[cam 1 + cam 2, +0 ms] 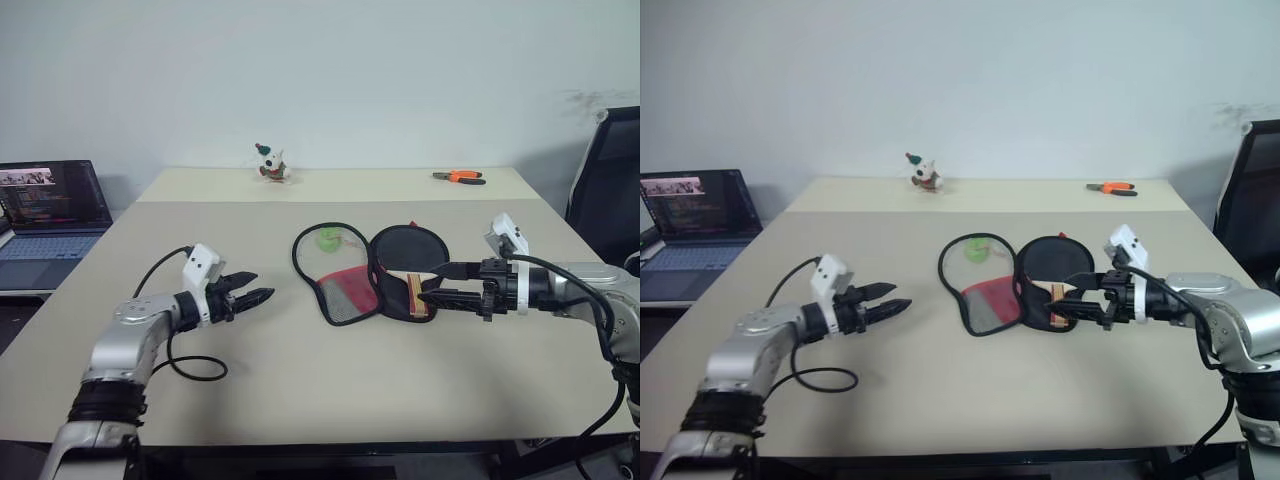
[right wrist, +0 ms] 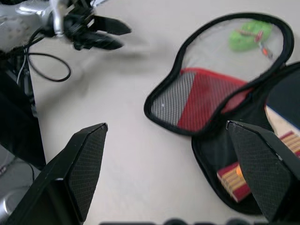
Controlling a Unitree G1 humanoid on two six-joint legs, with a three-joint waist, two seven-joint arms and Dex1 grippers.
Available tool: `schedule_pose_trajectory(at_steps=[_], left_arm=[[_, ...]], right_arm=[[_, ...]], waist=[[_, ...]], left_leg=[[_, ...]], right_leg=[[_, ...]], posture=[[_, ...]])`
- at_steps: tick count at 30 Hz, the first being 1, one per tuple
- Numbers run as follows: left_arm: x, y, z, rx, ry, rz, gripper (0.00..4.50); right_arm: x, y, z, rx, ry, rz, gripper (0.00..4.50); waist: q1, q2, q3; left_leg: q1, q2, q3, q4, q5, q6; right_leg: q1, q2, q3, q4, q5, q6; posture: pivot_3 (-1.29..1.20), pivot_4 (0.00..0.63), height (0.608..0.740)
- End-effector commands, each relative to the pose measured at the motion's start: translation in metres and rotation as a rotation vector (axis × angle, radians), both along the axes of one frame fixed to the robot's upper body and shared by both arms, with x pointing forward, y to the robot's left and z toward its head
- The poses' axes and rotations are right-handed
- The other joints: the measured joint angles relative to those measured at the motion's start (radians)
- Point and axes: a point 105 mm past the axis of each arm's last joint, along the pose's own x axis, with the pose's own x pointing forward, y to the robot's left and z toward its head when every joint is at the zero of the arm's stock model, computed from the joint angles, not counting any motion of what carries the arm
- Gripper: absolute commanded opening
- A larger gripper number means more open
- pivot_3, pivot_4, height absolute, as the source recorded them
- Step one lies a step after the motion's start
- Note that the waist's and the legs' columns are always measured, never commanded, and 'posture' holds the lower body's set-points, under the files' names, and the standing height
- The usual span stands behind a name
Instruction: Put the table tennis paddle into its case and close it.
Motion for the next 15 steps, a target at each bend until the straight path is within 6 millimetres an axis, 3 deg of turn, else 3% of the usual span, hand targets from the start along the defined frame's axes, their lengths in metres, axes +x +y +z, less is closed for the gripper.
schedule_pose_trajectory(at_steps=[1,5,10,15], left_arm=[[0.012,0.000,0.011,0.019,-0.064,0.019,1.39],[0.026,-0.002,0.002,0.073,-0.060,0.064,0.02],[0.044,-0.003,-0.017,0.127,-0.016,0.155,0.02],[0.055,-0.019,-0.020,0.071,-0.008,0.152,0.02]], right_arm=[[-0.002,0.000,0.011,-0.007,-0.064,0.007,4.50],[-0.003,-0.002,0.009,-0.014,-0.070,-0.003,4.50],[-0.003,-0.003,0.007,-0.013,-0.074,-0.016,4.50],[-0.003,-0.002,0.006,-0.011,-0.077,-0.021,4.50]], waist=[[-0.001,0.000,0.000],[0.000,0.000,0.000],[0.002,0.000,0.000],[0.003,0.000,0.000]], left_leg=[[0.000,0.000,0.000,0.000,0.000,0.000],[0.000,0.000,0.000,0.002,0.000,0.000],[-0.002,0.000,-0.001,0.009,-0.002,0.004],[-0.003,-0.001,0.000,0.011,-0.002,0.004]], right_leg=[[0.000,0.000,0.000,0.000,0.000,0.000],[0.000,0.000,-0.001,0.001,0.000,0.000],[0.001,0.000,-0.002,0.002,0.001,0.001],[0.001,0.000,-0.002,0.002,0.003,0.003]], posture=[[0.00,0.150,0.740],[0.00,0.150,0.740],[0.00,0.150,0.740],[0.00,0.150,0.740]])
